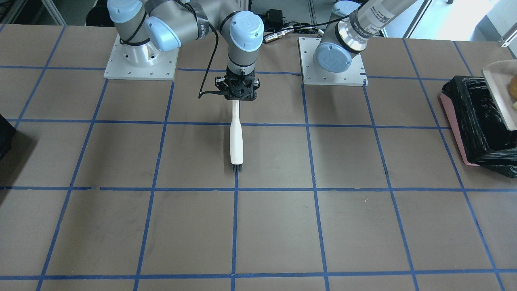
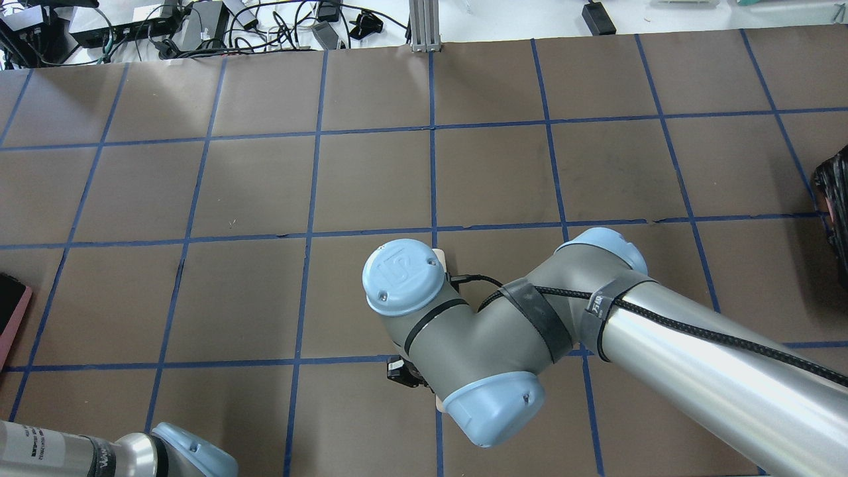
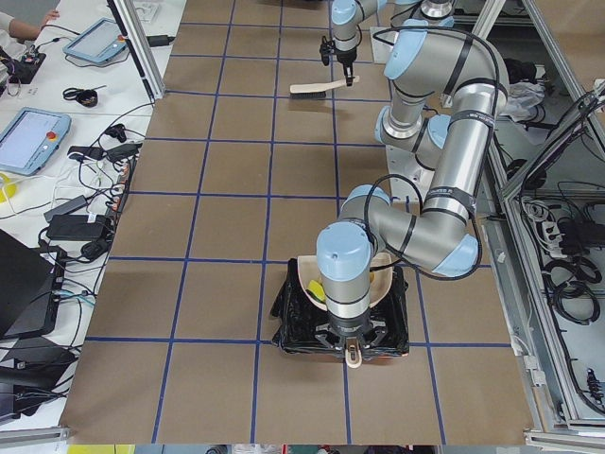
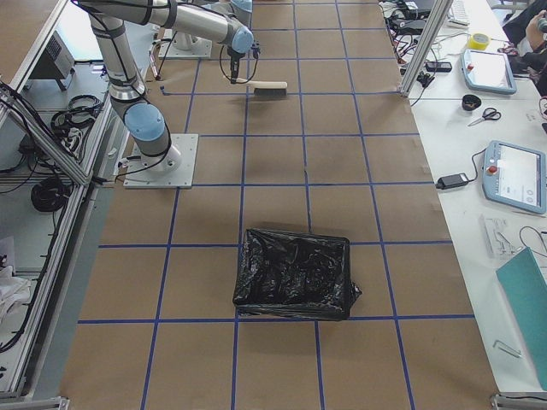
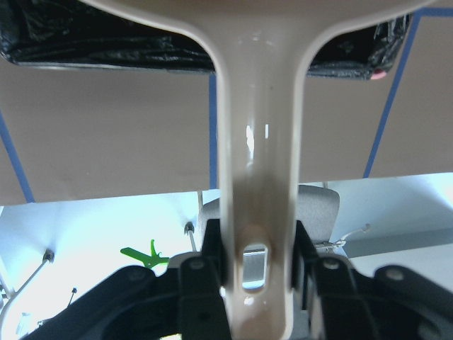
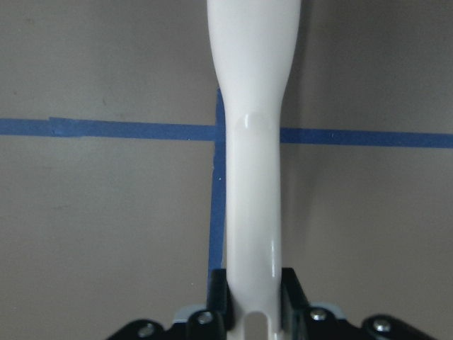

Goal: Sweep and dump trash in nearest bin
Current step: 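Tip the dustpan over the bin with the left gripper to dump the trash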

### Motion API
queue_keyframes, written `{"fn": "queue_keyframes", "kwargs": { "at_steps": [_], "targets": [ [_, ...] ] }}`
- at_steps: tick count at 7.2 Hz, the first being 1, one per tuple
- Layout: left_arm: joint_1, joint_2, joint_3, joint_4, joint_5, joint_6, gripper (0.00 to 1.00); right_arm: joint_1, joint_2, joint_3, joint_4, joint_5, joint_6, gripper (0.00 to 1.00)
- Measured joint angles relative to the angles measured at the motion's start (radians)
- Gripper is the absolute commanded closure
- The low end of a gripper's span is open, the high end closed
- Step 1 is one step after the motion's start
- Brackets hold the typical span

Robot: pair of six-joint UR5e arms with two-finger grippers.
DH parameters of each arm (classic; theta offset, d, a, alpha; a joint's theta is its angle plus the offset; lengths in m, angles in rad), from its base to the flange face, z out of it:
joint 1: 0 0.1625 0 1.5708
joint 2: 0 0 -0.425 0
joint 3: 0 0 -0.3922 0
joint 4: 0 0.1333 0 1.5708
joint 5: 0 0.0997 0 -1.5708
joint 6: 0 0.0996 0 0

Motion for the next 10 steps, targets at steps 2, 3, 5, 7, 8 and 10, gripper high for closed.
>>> {"fn": "queue_keyframes", "kwargs": {
  "at_steps": [2, 3, 5, 7, 8, 10],
  "targets": [
    [0.006, -0.021, -0.038, 0.175, 0.076, 0.029, 1.0, -0.001, 0.007, 0.003, -0.005, 0.003, 0.0, 0.16],
    [0.006, -0.022, -0.071, 0.258, 0.097, 0.035, 1.0, -0.001, 0.013, 0.003, -0.007, 0.004, 0.0, 0.15],
    [-0.004, -0.005, -0.139, 0.383, 0.142, 0.041, 1.0, 0.0, 0.019, 0.002, -0.009, 0.004, 0.002, 0.13],
    [-0.053, 0.01, -0.169, 0.512, 0.175, 0.088, 1.0, -0.002, 0.017, -0.009, -0.009, -0.003, 0.001, 0.0],
    [-0.081, 0.013, -0.175, 0.548, 0.198, 0.109, 1.0, -0.006, 0.012, -0.035, -0.004, -0.011, -0.002, 0.0],
    [-0.102, 0.021, -0.195, 0.575, 0.227, 0.121, 1.0, -0.023, 0.004, -0.153, 0.034, -0.033, -0.008, 0.0]
  ]
}}
